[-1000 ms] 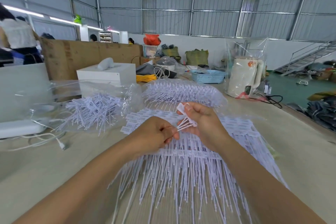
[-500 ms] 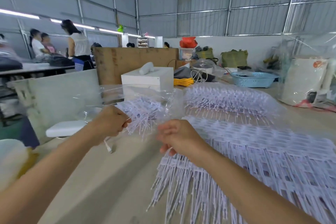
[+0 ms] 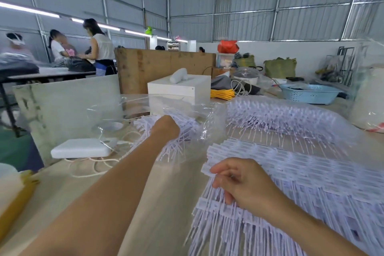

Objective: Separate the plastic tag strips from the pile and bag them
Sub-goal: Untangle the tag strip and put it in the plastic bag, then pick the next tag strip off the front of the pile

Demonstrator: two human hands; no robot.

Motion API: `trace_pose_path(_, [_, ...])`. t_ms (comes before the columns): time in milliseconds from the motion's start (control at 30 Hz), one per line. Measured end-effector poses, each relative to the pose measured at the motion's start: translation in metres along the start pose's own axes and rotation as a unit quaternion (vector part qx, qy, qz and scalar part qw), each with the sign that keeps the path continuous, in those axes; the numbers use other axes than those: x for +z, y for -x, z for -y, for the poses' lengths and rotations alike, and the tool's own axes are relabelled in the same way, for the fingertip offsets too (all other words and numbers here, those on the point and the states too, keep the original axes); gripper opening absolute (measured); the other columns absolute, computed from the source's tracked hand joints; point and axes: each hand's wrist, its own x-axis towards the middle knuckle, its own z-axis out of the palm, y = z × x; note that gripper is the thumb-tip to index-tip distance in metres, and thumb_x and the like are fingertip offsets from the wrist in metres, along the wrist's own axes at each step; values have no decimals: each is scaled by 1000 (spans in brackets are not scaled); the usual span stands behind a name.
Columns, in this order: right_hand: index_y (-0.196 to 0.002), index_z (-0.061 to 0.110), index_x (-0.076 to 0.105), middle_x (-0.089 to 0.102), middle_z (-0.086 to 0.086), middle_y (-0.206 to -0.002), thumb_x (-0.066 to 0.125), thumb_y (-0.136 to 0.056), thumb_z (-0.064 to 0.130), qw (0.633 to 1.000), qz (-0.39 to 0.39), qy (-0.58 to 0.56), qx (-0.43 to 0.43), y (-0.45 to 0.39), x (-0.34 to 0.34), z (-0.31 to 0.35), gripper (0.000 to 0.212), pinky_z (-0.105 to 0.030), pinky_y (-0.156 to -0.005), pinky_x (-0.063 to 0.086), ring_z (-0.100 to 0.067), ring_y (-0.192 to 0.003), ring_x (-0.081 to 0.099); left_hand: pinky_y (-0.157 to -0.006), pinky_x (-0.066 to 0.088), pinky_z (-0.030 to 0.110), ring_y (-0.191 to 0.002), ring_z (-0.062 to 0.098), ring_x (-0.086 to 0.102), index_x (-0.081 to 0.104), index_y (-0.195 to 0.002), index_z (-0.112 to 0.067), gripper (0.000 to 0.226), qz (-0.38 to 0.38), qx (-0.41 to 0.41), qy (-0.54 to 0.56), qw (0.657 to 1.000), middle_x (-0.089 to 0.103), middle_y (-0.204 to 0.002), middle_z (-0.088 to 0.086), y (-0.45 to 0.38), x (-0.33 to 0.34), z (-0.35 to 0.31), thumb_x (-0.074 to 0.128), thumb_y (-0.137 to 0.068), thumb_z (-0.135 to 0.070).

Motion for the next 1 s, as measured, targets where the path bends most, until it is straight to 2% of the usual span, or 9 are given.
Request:
trace_pose_path(133, [-95,16,64,70,2,-77,50,-91,0,1000,-7,-8,-8,-1,1,0,22,-14,-41,38,-7,-43,56,-89,45,32,-109,30,57,57,-112,3,23,11,12,-42,999,60,-117,17,-2,12,-2,46,-94,-8])
trace_pose_path(300, [-89,16,63,69,0,-73,52,-90,-4,998,-25,-60,-3,5,0,8,22,-16,-40,39,-6,-42,55,-103,37,44,-124,33,44,52,-125,-9,39,16,20,-160,987,47,-132,14,14,0,-2,41,-97,-33])
trace_pose_path(500, [-94,9,64,69,-2,-75,54,-90,-3,995,-54,-86,15,19,-11,15,16,-21,-44,43,-7,-47,58,-95,40,40,-120,32,45,53,-117,-10,28,10,86,-275,957,50,-125,13,71,-27,-33,50,-93,-23])
trace_pose_path(633, [-96,7,65,68,-4,-77,59,-88,-2,994,-76,-81,18,42,-27,15,14,-19,-42,43,-7,-44,56,-86,44,37,-109,30,52,49,-88,-12,17,26,167,-243,955,57,-114,11,125,-29,-65,47,-96,-27])
trace_pose_path(733, [-92,8,65,67,-3,-75,57,-89,-3,991,-106,-79,23,68,-50,9,14,-18,-41,42,-9,-43,56,-91,46,36,-111,27,54,58,-108,-11,28,47,238,-196,950,58,-115,8,165,-23,-91,46,-97,-33])
trace_pose_path(833, [-85,10,66,65,2,-66,57,-88,-3,984,-164,-42,47,99,-84,-6,16,-18,-39,40,-8,-42,56,-82,48,33,-98,25,60,65,-99,-10,27,100,336,-142,926,63,-98,6,201,-3,-114,51,-94,-32])
trace_pose_path(900, [-90,-5,66,61,1,-58,54,-87,-9,971,-229,-24,69,120,-113,-21,14,-15,-39,39,-4,-40,54,-84,49,34,-96,24,60,68,-101,-7,26,154,404,-111,895,65,-100,8,221,18,-128,54,-94,-29])
trace_pose_path(933, [-94,-9,66,60,-1,-59,52,-86,-12,960,-268,3,81,129,-128,-30,16,-14,-42,40,-2,-43,55,-87,47,34,-101,24,59,67,-108,-7,28,173,429,-102,881,64,-107,9,230,29,-135,53,-94,-28])
trace_pose_path(1000, [-99,-4,67,66,-4,-80,53,-87,-6,932,-312,138,119,145,-156,-48,19,-12,-64,44,-7,-69,62,-94,43,33,-113,23,51,58,-125,-10,38,172,464,-97,864,55,-122,8,241,51,-149,51,-95,-33])
